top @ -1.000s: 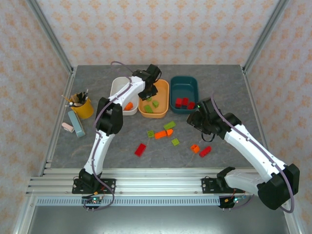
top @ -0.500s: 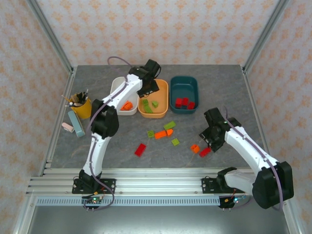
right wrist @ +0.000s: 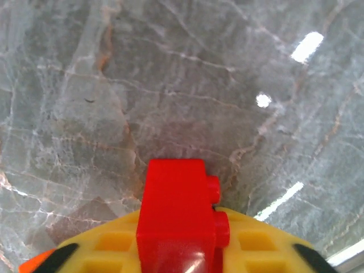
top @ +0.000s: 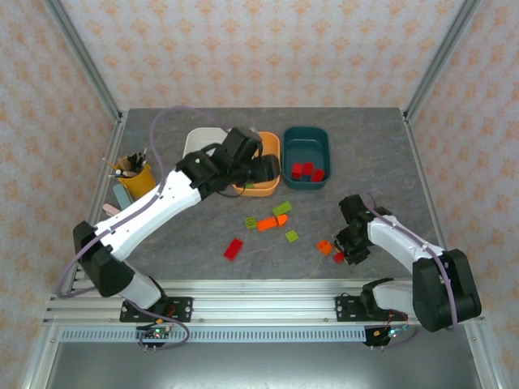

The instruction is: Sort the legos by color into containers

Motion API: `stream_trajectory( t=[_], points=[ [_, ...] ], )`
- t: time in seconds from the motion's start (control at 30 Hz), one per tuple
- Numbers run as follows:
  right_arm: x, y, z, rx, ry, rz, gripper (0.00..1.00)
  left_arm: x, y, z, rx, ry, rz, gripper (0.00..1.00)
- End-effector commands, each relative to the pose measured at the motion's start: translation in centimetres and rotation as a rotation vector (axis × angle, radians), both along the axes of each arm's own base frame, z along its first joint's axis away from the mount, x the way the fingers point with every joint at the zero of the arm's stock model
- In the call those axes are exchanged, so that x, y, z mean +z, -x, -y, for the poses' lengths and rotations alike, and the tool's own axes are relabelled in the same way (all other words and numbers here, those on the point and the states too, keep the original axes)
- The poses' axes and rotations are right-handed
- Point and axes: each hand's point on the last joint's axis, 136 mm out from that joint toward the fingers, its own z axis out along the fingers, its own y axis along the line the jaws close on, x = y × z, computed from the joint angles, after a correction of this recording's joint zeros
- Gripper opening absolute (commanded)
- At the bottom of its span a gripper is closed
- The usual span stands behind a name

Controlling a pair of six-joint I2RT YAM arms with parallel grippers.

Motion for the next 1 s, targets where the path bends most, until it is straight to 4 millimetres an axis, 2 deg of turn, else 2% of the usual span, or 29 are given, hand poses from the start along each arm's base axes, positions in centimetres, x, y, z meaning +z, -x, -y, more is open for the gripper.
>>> stream_trajectory(
  t=[0.0,0.1,0.17,0.27,0.37,0.5,0.63,0.7,0.83,0.97],
  points=[
    [2.2,-2.9,1.0,0.036,0.068,0.123,0.13,-0.4,2.1,-1.0,-0.002,0.046,0.007,0.67],
    [6.4,-5.6,1.8,0.122,0.141,0.263,0.10,-2.3,4.4,-3.9,0.058,0.029,-0.028,0.68],
    [9.1,-7.9,1.4,0.200,0.160,0.347,0.10,-3.9,5.9,-5.8,0.105,0.018,-0.056,0.69],
    [12.5,-12.1,-0.5,0.358,0.191,0.426,0.10,-6.1,8.0,-8.0,0.173,0.037,-0.098,0.69],
    [14.0,-16.8,-3.2,0.492,0.196,0.450,0.10,-8.3,9.5,-10.2,0.254,0.051,-0.125,0.69],
    [13.6,-23.6,-6.0,0.592,0.204,0.427,0.10,-10.1,11.1,-12.5,0.337,0.072,-0.139,0.69],
    [12.0,-29.8,-7.1,0.641,0.259,0.387,0.10,-10.5,12.2,-14.0,0.380,0.080,-0.144,0.69],
    [10.8,-32.1,-6.9,0.637,0.270,0.360,0.10,-10.4,12.6,-14.6,0.394,0.078,-0.139,0.69],
    [8.1,-35.4,-6.6,0.624,0.252,0.328,0.11,-10.3,13.3,-15.7,0.412,0.068,-0.133,0.69],
    [5.4,-36.3,-7.0,0.633,0.225,0.271,0.16,-10.6,13.8,-16.0,0.416,0.070,-0.149,0.69]
  ],
)
